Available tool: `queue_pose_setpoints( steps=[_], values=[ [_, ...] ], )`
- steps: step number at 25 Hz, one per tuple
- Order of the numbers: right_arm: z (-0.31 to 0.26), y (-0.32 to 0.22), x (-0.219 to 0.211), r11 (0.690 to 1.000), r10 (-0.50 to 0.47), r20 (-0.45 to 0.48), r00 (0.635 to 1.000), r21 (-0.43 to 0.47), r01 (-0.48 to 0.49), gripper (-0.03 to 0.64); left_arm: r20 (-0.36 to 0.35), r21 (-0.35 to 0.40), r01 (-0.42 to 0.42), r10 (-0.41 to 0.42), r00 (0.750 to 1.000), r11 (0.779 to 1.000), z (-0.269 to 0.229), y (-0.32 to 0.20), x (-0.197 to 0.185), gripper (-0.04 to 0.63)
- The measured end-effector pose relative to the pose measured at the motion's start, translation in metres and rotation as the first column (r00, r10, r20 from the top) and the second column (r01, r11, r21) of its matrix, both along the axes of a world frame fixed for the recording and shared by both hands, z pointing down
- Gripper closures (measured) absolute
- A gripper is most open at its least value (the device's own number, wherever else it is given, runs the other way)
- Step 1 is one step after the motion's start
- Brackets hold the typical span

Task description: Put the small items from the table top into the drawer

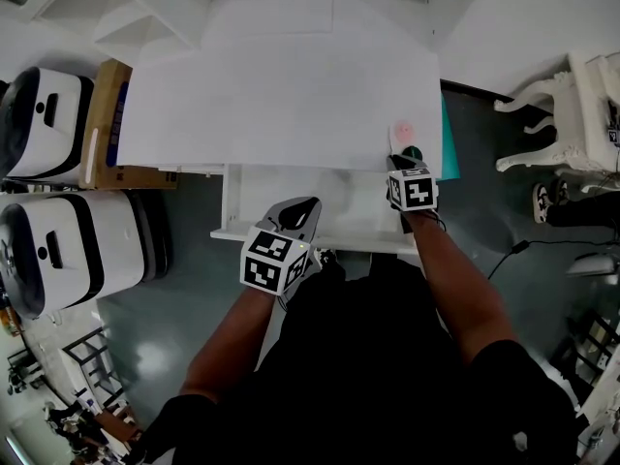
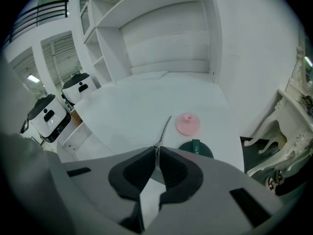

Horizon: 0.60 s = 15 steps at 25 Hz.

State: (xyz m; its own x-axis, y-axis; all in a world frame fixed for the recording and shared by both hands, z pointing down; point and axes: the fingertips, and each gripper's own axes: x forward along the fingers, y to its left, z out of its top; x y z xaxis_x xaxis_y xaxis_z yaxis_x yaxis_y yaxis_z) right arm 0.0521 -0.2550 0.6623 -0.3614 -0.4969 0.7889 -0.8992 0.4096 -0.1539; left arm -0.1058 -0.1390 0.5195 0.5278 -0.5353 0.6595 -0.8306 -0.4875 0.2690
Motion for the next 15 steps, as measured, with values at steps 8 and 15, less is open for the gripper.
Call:
queue_pose_setpoints(
  steps=[8, 15],
  values=[
    [-0.002, -0.002, -0.003, 1.000, 0.008, 0.034, 0.999, 0.002, -0.008, 0.588, -0.008, 0.001, 0.002, -0.002, 1.000, 1.000, 0.000, -0.002, -0.003, 0.584],
    [-0.020, 0.008, -0.017, 0.997, -0.069, 0.045, 0.997, 0.043, 0.067, 0.588, -0.019, 0.000, -0.003, 0.003, 1.000, 1.000, 0.002, -0.003, -0.004, 0.584]
  ],
)
